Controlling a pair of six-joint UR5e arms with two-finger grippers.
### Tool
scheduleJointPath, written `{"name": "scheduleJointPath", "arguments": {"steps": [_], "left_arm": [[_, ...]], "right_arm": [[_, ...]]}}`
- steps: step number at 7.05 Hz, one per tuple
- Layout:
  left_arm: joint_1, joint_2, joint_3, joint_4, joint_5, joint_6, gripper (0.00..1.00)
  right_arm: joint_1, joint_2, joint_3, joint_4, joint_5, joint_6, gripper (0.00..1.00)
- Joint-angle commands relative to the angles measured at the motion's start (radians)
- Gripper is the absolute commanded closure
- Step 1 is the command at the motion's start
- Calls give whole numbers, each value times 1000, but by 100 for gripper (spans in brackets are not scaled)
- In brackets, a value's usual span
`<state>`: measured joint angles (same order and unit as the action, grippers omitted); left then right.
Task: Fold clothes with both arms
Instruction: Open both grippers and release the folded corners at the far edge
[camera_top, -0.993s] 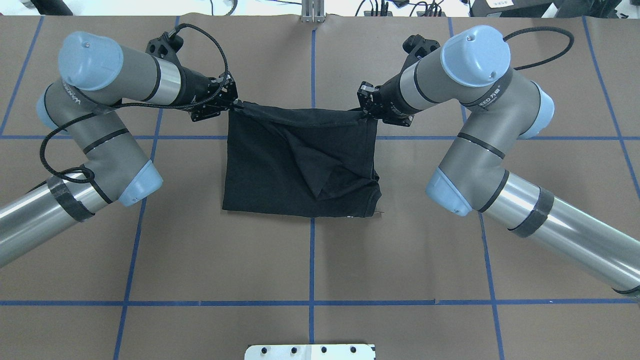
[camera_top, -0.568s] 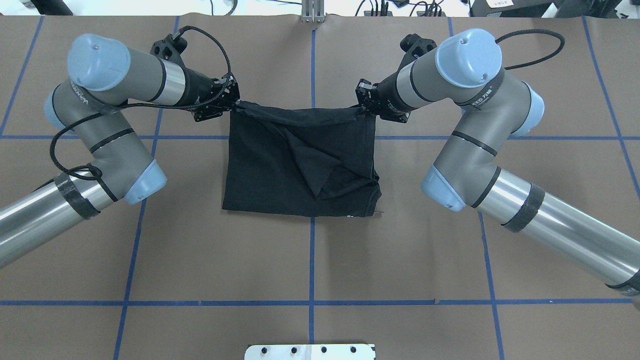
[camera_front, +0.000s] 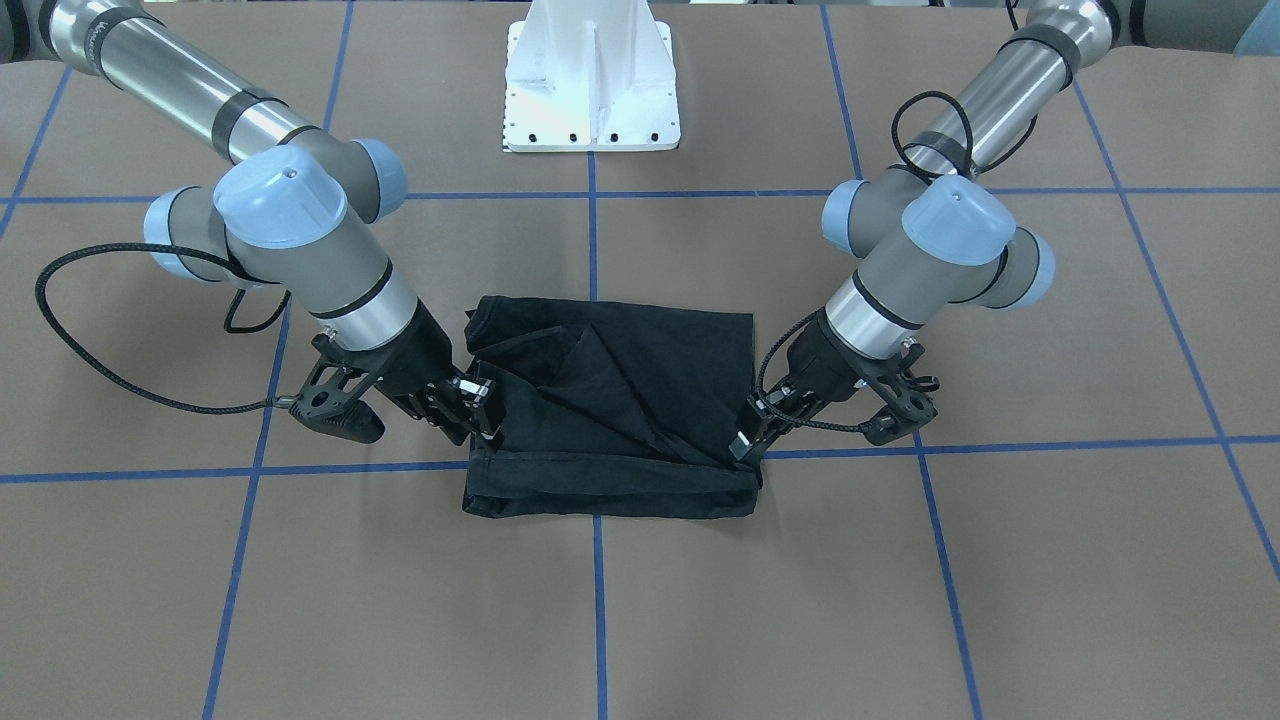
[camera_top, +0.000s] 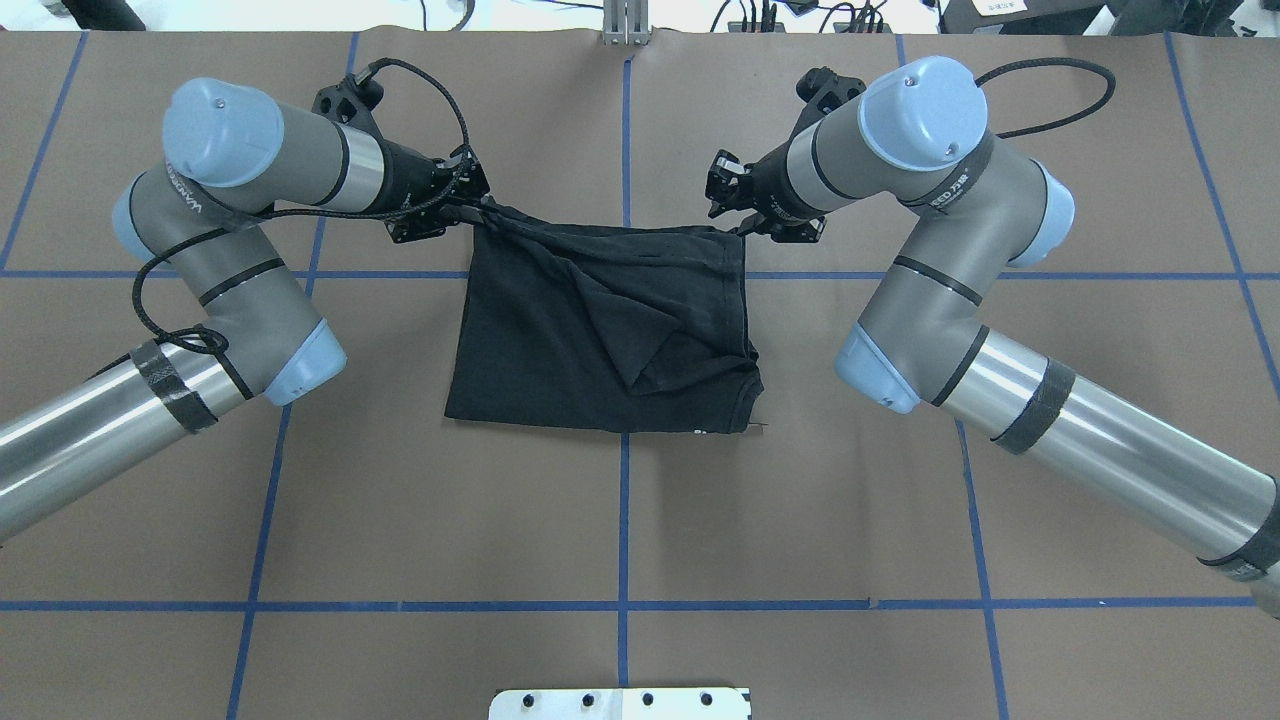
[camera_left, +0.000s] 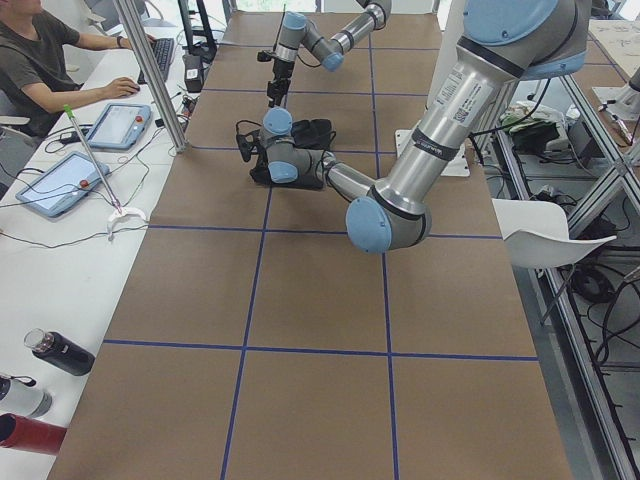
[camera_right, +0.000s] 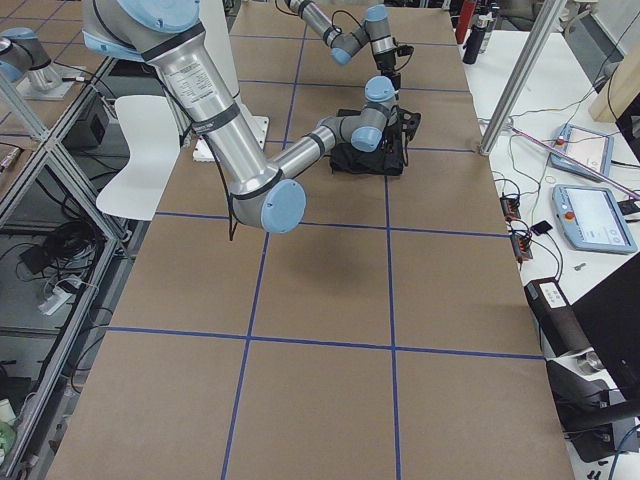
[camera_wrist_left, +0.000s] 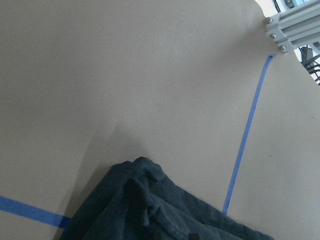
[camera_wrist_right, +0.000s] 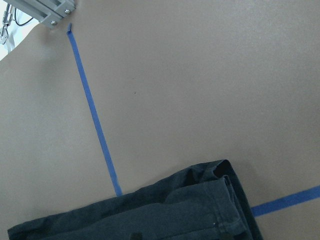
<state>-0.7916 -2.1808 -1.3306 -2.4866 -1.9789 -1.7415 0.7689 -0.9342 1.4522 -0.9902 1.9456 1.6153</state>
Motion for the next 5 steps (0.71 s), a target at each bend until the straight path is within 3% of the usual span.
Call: {"name": "scheduleJointPath", "arguments": {"steps": [1, 3, 5], "left_arm": [[0, -1, -4, -2, 3, 2, 0], [-6, -4, -19, 0, 3, 3, 0], [-5, 4, -48, 5, -3, 10, 0]], "right_arm": [[13, 2, -1, 1, 0, 2, 0], [6, 6, 13, -2, 1, -67, 0], [-89, -1, 83, -5, -142, -379, 0]]}}
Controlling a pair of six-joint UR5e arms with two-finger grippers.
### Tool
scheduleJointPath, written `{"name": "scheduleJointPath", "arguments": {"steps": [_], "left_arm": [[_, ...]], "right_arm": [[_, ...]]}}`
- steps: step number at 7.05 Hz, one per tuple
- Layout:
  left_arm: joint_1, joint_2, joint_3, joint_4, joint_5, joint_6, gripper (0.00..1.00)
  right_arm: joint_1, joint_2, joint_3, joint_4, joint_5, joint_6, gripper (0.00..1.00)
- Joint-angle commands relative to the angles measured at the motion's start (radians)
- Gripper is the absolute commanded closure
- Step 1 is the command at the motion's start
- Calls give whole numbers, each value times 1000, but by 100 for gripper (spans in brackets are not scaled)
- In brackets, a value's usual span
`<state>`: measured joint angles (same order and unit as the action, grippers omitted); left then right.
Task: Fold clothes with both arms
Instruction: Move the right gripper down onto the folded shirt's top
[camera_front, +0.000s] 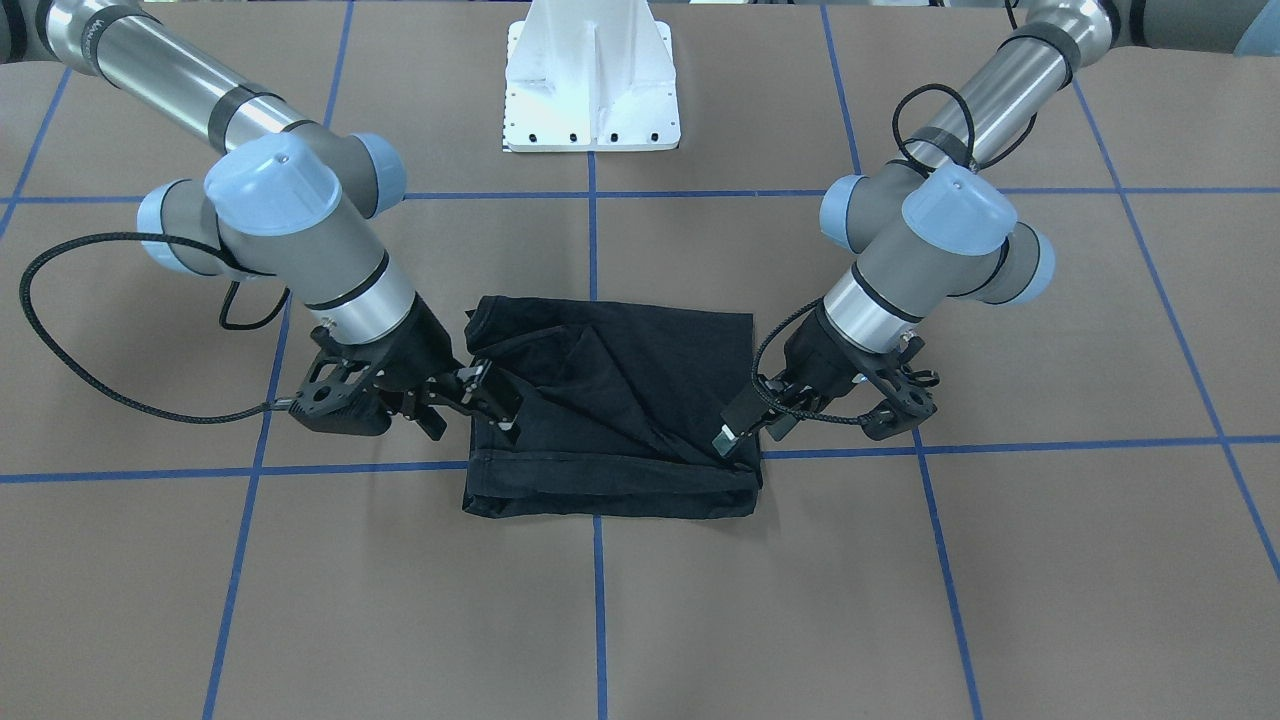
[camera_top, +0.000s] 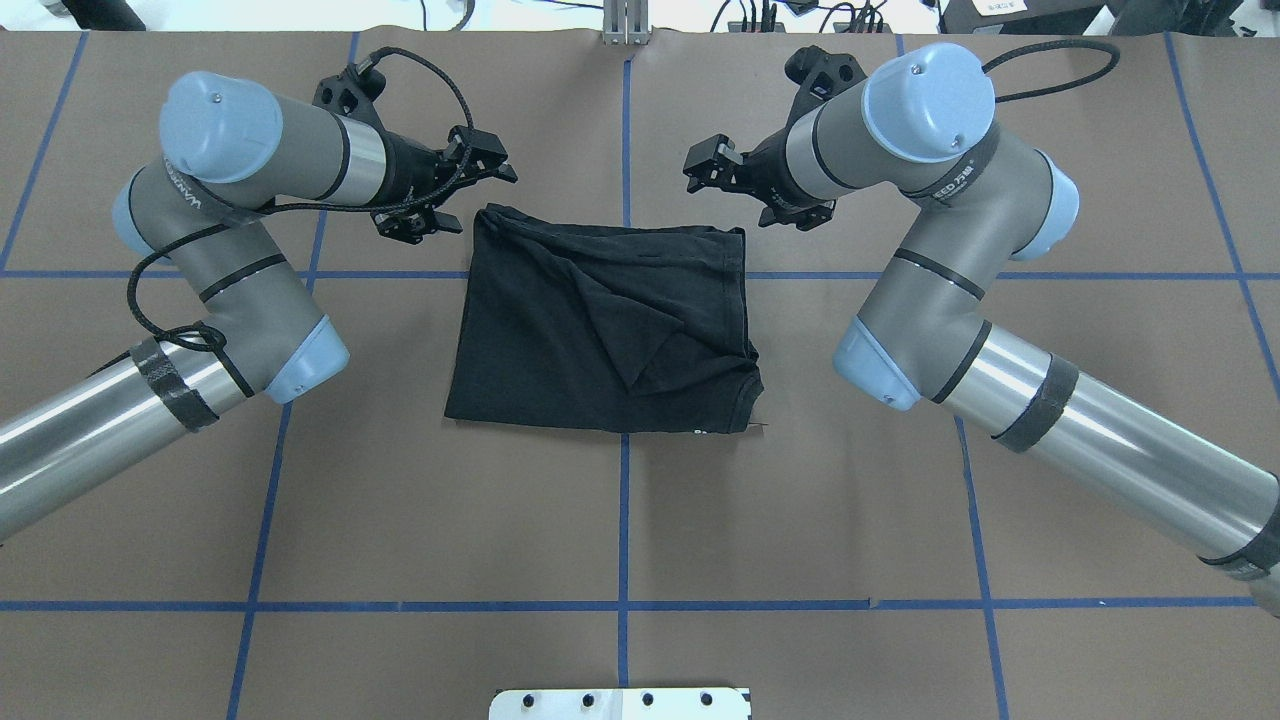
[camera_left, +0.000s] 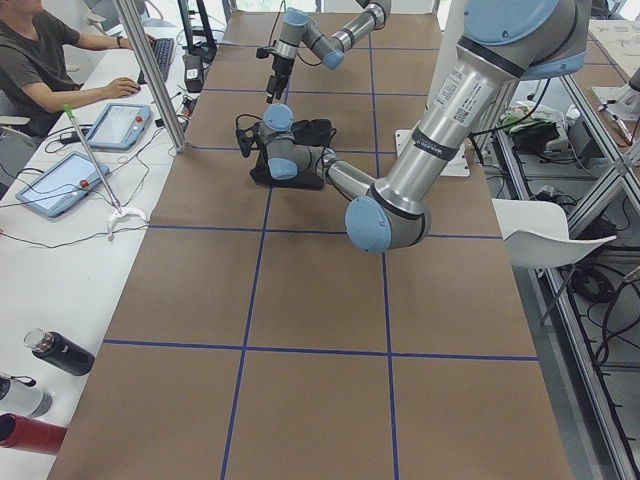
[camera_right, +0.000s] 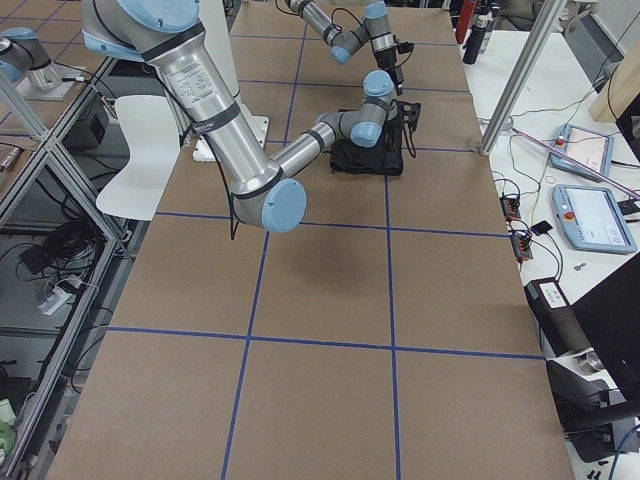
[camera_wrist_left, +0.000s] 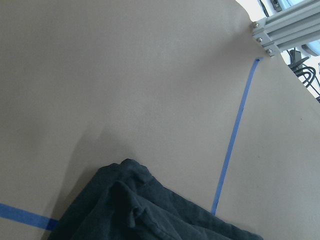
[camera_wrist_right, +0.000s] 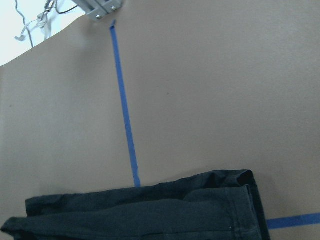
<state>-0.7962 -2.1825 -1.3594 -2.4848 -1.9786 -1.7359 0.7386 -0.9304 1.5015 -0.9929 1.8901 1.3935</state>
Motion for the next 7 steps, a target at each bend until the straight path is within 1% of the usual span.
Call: {"name": "scheduleJointPath", "arguments": {"steps": [1, 2, 3, 5, 6, 7], "left_arm": [[-1, 10, -21, 4, -5, 50, 0], [-3, 12, -21, 7, -6, 74, 0], [-5, 19, -21, 10, -15, 76, 0], [-6, 78, -21, 9, -19, 120, 0], [-6, 92, -21, 7, -20, 137, 0], [-8, 92, -21, 7, -20, 137, 0]], "right_arm": [[-106, -8, 34, -3, -130, -288, 1], [-141, -16, 34, -1, -182, -383, 1], [-171, -16, 31, -1, -219, -430, 2], [-183, -8, 32, 5, -227, -565, 5], [-186, -1, 31, 4, -226, -568, 7], [-186, -1, 29, 19, -224, -567, 12]]}}
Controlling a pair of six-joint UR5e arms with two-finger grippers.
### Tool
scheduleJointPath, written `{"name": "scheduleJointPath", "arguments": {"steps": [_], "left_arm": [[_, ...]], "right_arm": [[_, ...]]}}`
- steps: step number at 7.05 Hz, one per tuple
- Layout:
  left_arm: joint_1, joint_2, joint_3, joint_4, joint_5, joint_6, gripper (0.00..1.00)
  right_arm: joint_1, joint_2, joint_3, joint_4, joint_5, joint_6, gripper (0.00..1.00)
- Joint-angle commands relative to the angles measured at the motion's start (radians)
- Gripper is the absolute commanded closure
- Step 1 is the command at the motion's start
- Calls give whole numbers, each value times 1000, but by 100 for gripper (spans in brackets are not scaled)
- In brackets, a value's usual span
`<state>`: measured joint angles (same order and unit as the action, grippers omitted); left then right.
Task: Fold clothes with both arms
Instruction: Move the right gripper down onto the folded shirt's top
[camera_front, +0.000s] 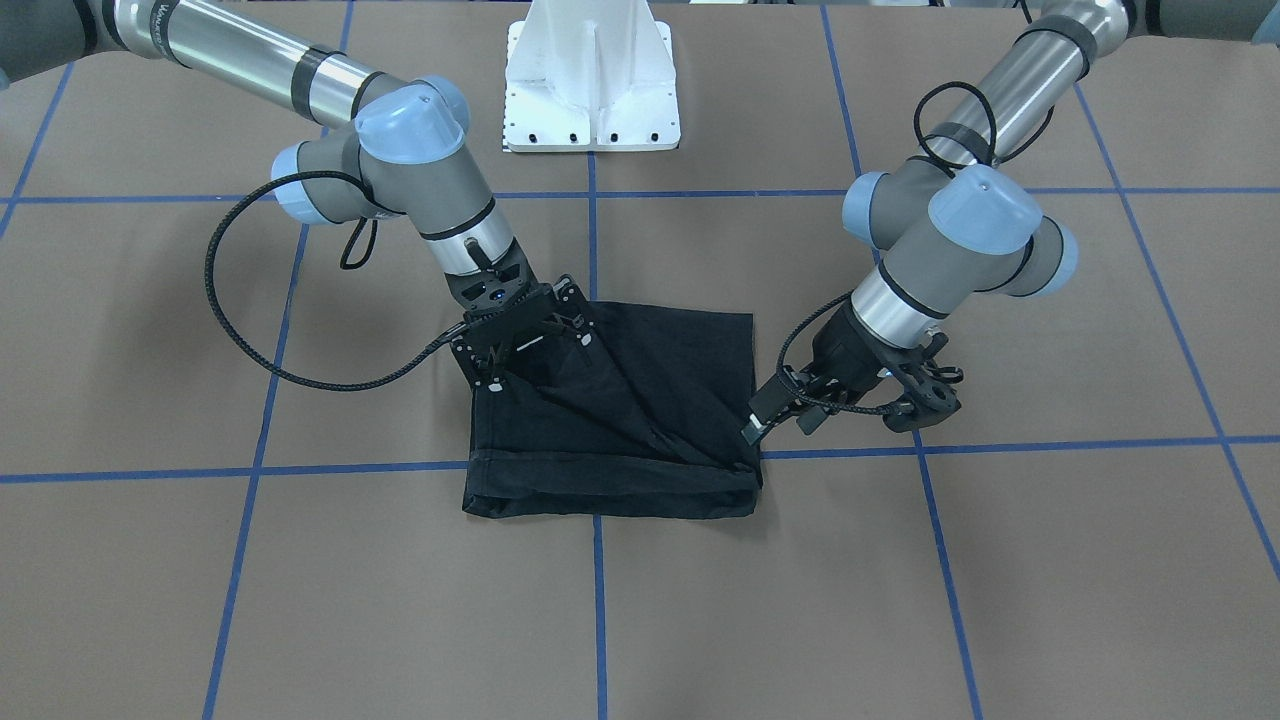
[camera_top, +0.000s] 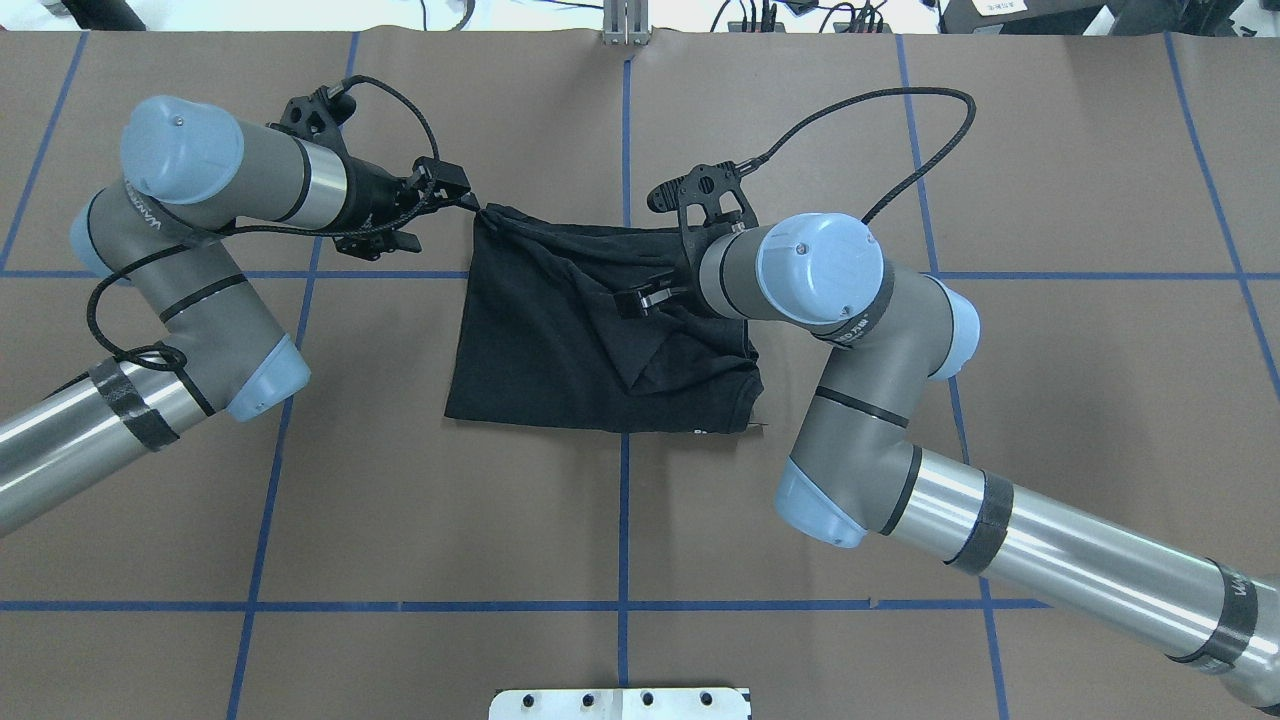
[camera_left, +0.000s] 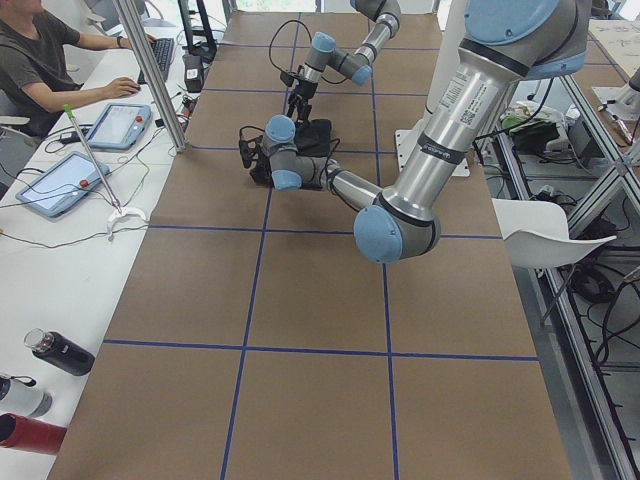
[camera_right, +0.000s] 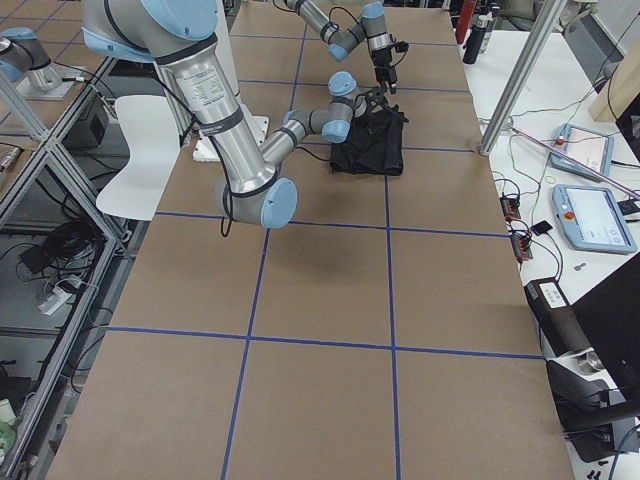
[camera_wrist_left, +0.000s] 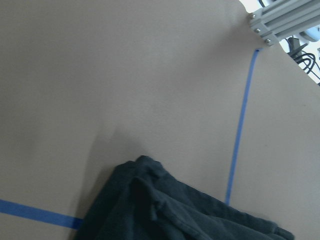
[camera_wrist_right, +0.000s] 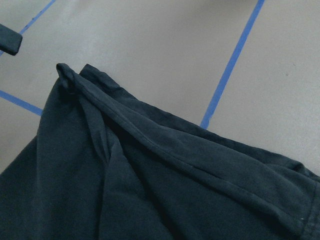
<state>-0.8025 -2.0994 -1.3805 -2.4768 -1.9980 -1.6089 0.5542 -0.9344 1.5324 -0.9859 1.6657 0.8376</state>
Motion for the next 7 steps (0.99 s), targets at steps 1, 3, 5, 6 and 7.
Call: {"name": "scheduleJointPath", "arguments": {"steps": [1, 3, 5, 6, 7], "left_arm": [[-1, 9, 0, 1, -10, 11, 0], [-1, 9, -2, 3, -16, 11, 0], [-1, 9, -2, 3, -16, 11, 0], [-4, 10, -2, 3, -16, 11, 0], [-7, 10, -2, 4, -16, 11, 0]], "right_arm": [[-8, -3, -9, 44, 0, -12, 21], [-8, 2, -31, 47, 2, -22, 37], [-16, 6, -63, 46, 11, -35, 37], [-19, 6, -64, 46, 11, -37, 37], [-22, 0, -64, 44, 11, -38, 37]]}}
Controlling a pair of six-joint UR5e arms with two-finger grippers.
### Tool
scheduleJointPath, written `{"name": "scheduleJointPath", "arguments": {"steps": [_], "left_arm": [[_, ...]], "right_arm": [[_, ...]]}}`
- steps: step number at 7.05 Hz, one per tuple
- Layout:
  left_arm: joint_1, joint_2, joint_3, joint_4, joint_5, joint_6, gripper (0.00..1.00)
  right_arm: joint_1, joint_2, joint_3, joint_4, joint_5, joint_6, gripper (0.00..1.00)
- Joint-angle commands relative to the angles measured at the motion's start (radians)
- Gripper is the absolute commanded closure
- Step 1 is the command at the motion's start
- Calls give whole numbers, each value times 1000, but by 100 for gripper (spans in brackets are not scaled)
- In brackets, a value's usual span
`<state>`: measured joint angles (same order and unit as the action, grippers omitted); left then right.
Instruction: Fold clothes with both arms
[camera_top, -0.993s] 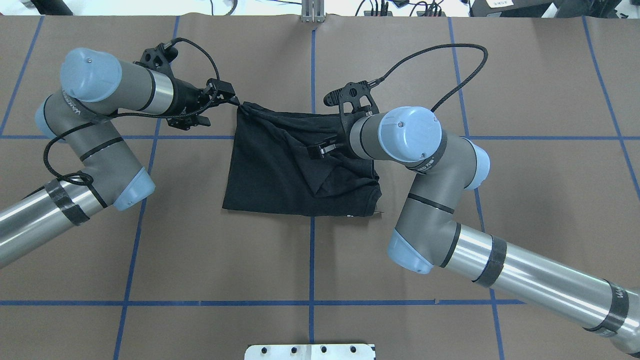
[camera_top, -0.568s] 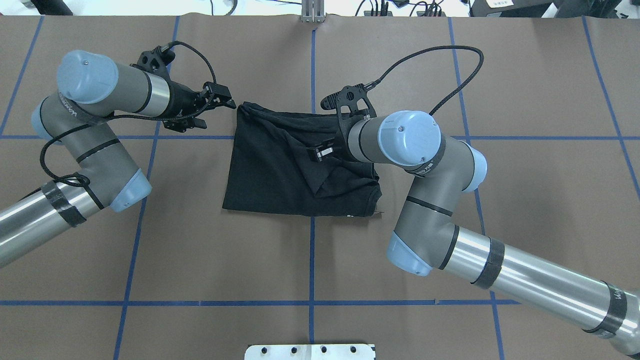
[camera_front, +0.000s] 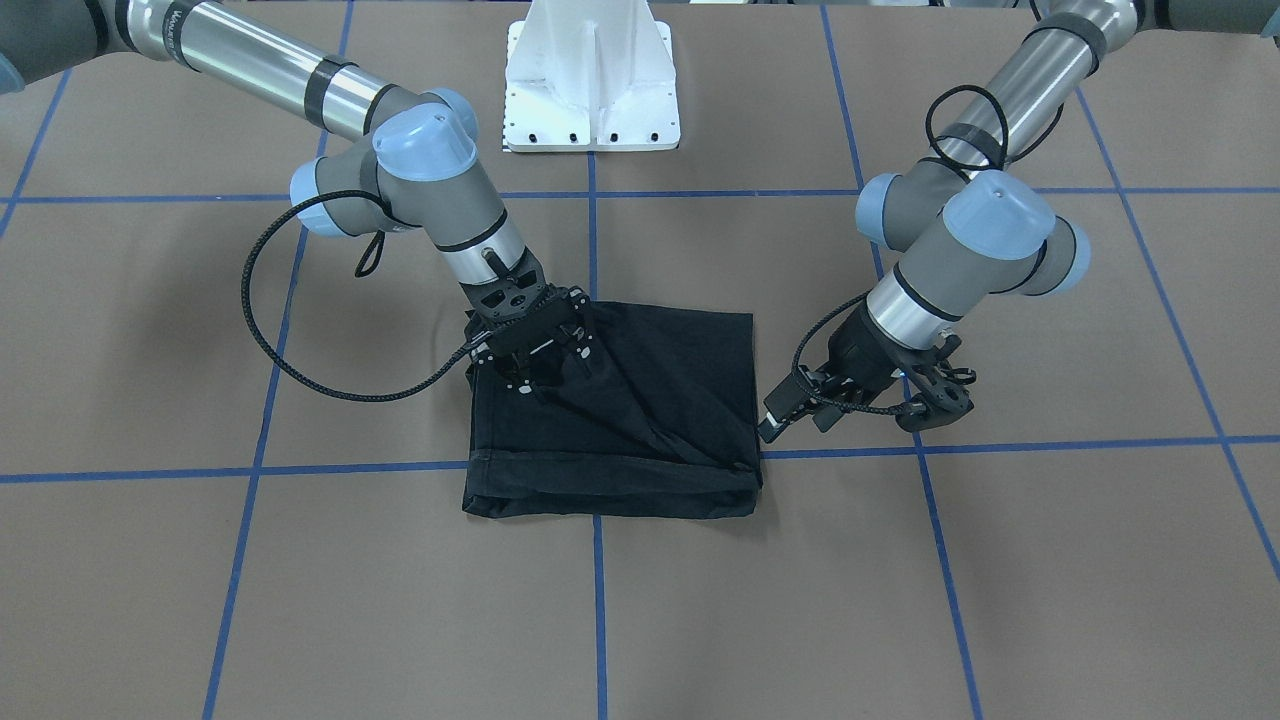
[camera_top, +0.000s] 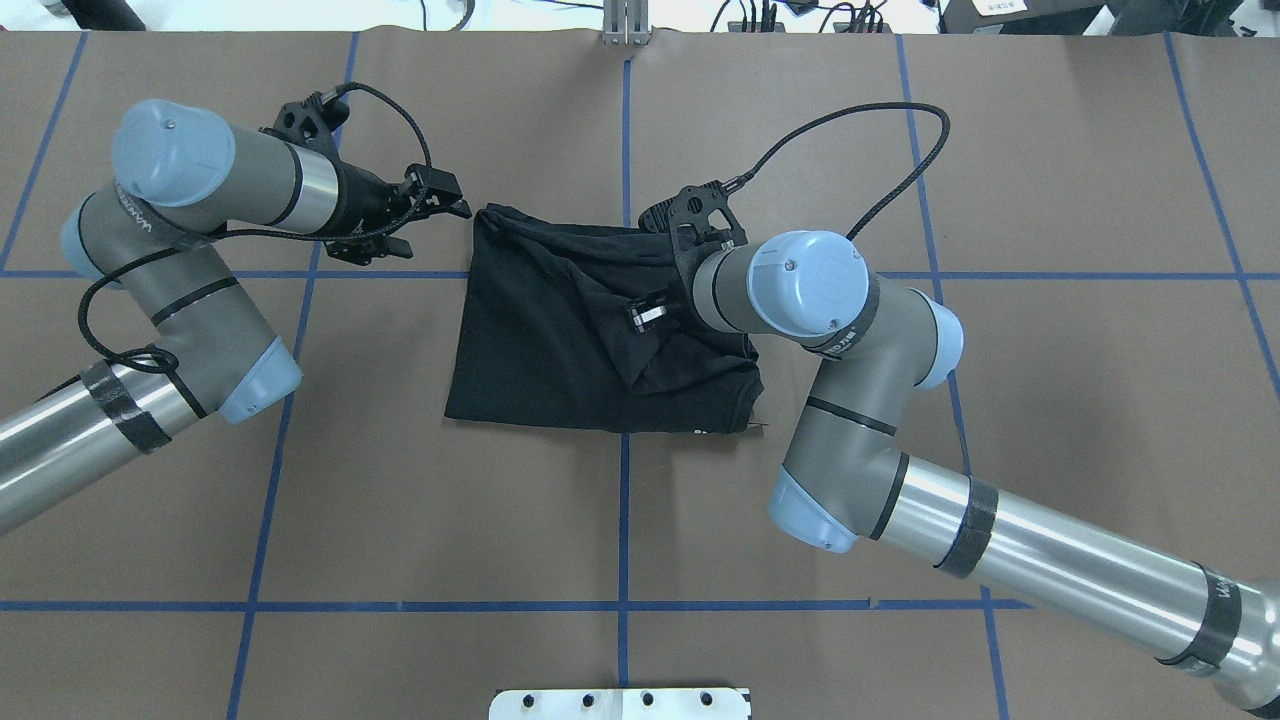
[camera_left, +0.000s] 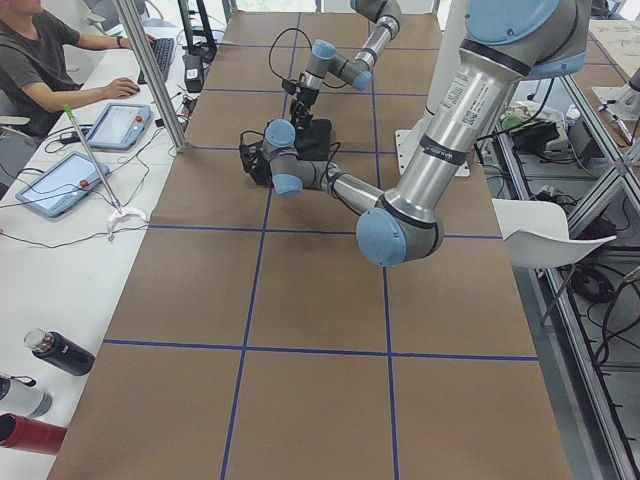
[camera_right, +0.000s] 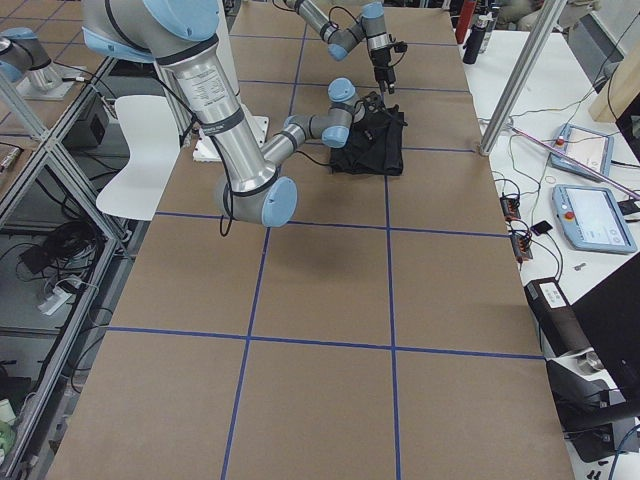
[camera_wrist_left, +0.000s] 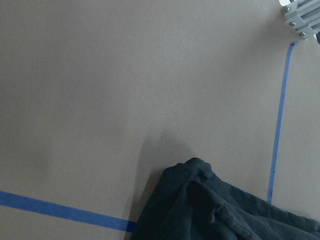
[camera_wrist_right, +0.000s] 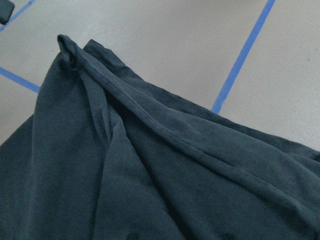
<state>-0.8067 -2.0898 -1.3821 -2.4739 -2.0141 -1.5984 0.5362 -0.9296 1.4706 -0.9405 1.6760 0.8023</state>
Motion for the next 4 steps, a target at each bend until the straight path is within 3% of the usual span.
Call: {"name": "scheduleJointPath", "arguments": {"steps": [1, 4], "left_arm": [[-3, 1, 0, 1, 0, 0, 0], [-3, 1, 1, 3, 1, 0, 0]], "right_arm": [[-10, -8, -7, -1, -1, -3, 38], [-18, -8, -16, -1, -1, 0, 46]]}}
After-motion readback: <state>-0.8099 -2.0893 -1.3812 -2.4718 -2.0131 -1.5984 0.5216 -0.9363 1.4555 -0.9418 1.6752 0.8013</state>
